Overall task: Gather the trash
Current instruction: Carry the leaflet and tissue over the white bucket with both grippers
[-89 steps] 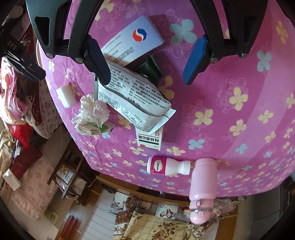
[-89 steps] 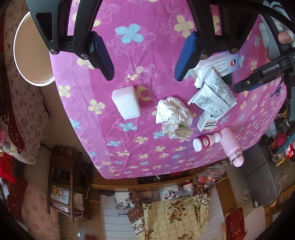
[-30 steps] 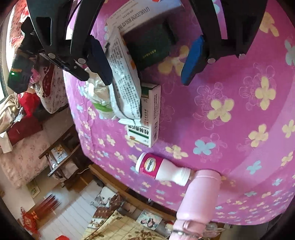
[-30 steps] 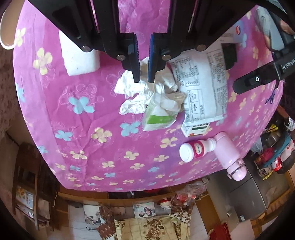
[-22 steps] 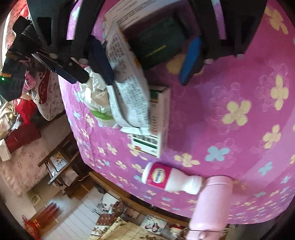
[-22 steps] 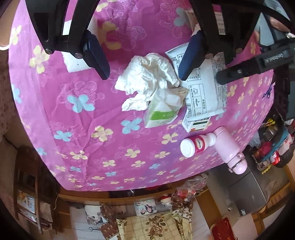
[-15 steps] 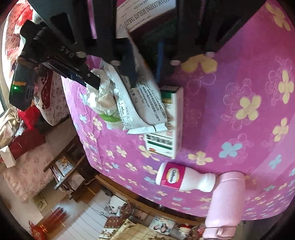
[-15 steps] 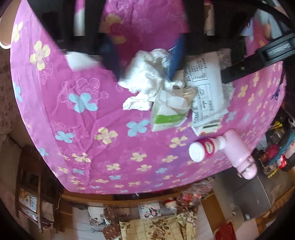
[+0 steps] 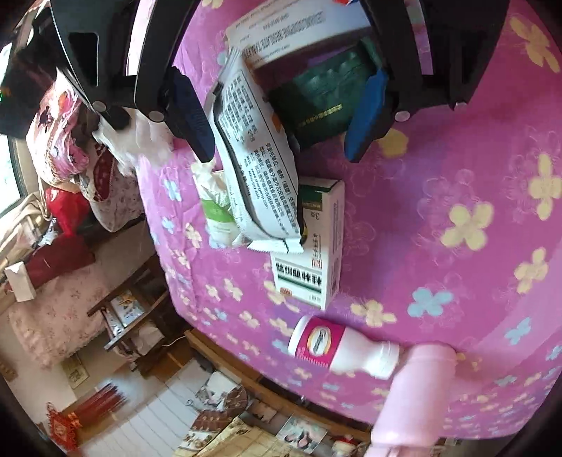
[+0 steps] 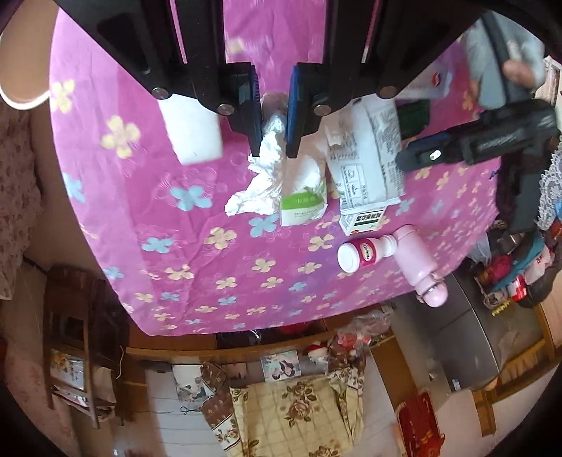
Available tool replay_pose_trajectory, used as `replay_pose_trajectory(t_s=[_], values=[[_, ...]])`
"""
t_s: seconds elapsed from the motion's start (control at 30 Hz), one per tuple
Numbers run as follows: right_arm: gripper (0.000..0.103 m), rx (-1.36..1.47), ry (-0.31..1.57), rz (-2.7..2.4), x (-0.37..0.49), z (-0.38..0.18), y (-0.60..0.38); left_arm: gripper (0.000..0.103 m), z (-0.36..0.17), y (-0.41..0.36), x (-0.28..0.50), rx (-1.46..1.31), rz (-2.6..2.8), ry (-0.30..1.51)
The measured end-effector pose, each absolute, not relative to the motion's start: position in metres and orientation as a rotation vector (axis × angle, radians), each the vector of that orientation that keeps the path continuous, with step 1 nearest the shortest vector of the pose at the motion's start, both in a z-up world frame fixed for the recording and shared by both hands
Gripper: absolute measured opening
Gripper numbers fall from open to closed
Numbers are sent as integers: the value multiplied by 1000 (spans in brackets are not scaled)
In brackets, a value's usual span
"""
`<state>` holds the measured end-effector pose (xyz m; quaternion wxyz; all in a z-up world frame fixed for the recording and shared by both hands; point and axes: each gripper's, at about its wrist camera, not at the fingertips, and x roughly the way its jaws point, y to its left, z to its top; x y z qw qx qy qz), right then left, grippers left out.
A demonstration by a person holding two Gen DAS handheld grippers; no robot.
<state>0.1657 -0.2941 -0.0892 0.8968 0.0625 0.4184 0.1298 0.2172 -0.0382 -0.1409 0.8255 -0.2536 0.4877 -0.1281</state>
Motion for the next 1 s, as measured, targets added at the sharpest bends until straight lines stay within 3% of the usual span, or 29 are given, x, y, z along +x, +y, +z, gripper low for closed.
replay_pose_trajectory(t_s=[0.1,0.13,0.17,0.23,0.3,0.67,1.0], values=[[14,156,866,280,153,-86,-303,74,-142,-51,221,-488,-245,1015],[14,159,865,282,151,-86,-304,68,-144,-57,223,-475,-252,1024],[14,159,862,282,147,-85,-306,51,-144,-61,222,-477,-273,1017],[14,157,858,282,140,-83,-309,41,-139,-68,220,-448,-287,997],[14,161,853,279,134,-81,-314,10,-131,-73,214,-422,-302,978],[14,197,789,249,90,-58,-341,8,-69,-94,161,-341,-455,891],[14,223,751,149,37,-41,-393,8,-43,-172,116,-258,-622,876]])
